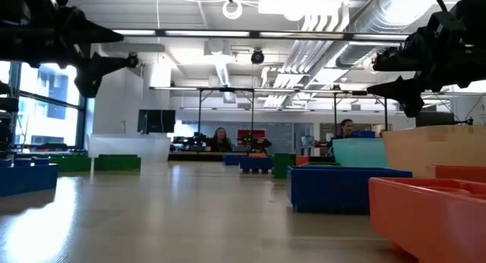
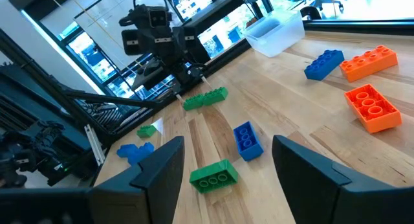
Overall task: Sort & place blocks by color
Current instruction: Put the green game piece into the transparent bin
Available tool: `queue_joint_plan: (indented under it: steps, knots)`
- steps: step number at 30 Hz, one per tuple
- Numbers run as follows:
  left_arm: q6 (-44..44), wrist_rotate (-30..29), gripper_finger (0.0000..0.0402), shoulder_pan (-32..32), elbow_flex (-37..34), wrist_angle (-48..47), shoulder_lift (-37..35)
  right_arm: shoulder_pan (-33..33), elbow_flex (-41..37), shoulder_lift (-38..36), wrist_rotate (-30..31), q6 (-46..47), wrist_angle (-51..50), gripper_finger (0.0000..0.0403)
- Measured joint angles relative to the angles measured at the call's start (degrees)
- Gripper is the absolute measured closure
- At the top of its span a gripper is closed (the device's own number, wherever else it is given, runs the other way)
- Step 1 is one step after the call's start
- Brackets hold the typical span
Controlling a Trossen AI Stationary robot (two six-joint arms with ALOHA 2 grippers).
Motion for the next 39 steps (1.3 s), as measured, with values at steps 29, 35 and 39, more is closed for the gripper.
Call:
queue_joint_plan:
  steps: [29,35,39]
  knots:
    - [6.2,-18.03,0.0188,0.0,31.95,-4.01,21.43,-0.01,-0.01,-0.01,0.0,0.0,0.01,0.018]
    - [11.85,-17.6,0.0184,0.0,42.78,-12.56,30.75,-0.01,0.0,-0.01,0.0,0.0,0.0,0.018]
    - [13.41,-17.6,0.0171,0.0,49.46,-19.42,36.01,-0.02,-0.02,-0.01,0.0,0.0,0.0,0.018]
